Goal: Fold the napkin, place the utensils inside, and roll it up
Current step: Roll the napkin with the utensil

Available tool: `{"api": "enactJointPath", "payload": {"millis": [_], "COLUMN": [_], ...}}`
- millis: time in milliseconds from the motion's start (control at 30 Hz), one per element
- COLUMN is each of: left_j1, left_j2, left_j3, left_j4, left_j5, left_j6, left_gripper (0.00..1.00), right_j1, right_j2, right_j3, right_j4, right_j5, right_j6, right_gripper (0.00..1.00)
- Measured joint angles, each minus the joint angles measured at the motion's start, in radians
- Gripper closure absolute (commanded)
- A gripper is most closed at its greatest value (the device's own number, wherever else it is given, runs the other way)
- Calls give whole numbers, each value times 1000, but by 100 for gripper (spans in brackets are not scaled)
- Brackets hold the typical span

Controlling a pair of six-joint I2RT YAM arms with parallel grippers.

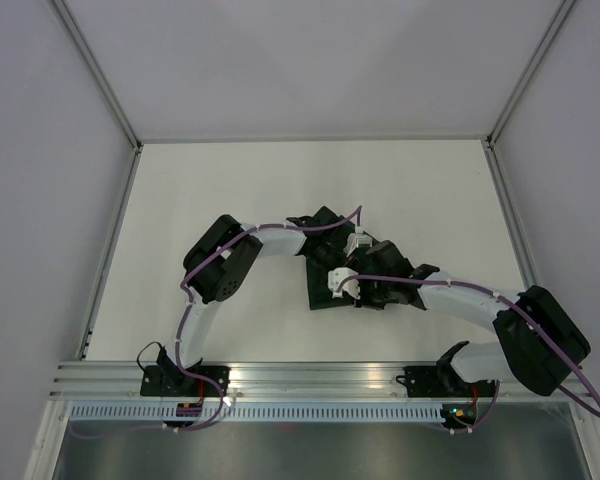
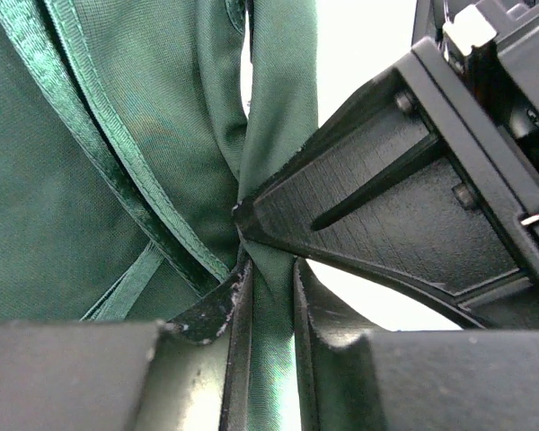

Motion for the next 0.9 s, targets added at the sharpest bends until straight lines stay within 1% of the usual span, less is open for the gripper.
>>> {"api": "enactJointPath", "payload": {"millis": [67, 100, 167, 233, 333, 400, 500, 567, 767, 900], "left_j1": [1, 1, 3, 3, 3, 6, 11, 13, 14, 18], "left_j2": [0, 0, -1, -3, -16, -26, -40, -53, -90, -124], "left_j3": [0, 0, -1, -4, -19, -32, -50, -64, -97, -127], "left_j4": [-1, -1, 0, 2, 16, 26, 37, 46, 81, 121], "left_j5": [-1, -1, -2, -2, -17, -27, -37, -47, -92, -134], "left_j6": [-2, -5, -13, -24, -39, -48, -53, -54, -76, -111], "left_gripper": [69, 66, 64, 64, 67, 71, 73, 76, 80, 79], "right_j1": [2, 2, 2, 2, 0, -2, -8, -13, -39, -58], "right_j2": [5, 6, 8, 13, 23, 35, 55, 67, 91, 112], "right_j3": [0, 0, 0, 0, 8, 19, 36, 47, 72, 95], "right_j4": [1, 2, 4, 4, -2, -10, -17, -24, -44, -61], "right_j5": [1, 1, 0, -5, -16, -26, -43, -56, -95, -117], "right_j6": [2, 2, 2, 2, 2, 3, 2, 2, 0, -5], "right_gripper": [76, 78, 80, 83, 85, 85, 86, 86, 88, 88]}}
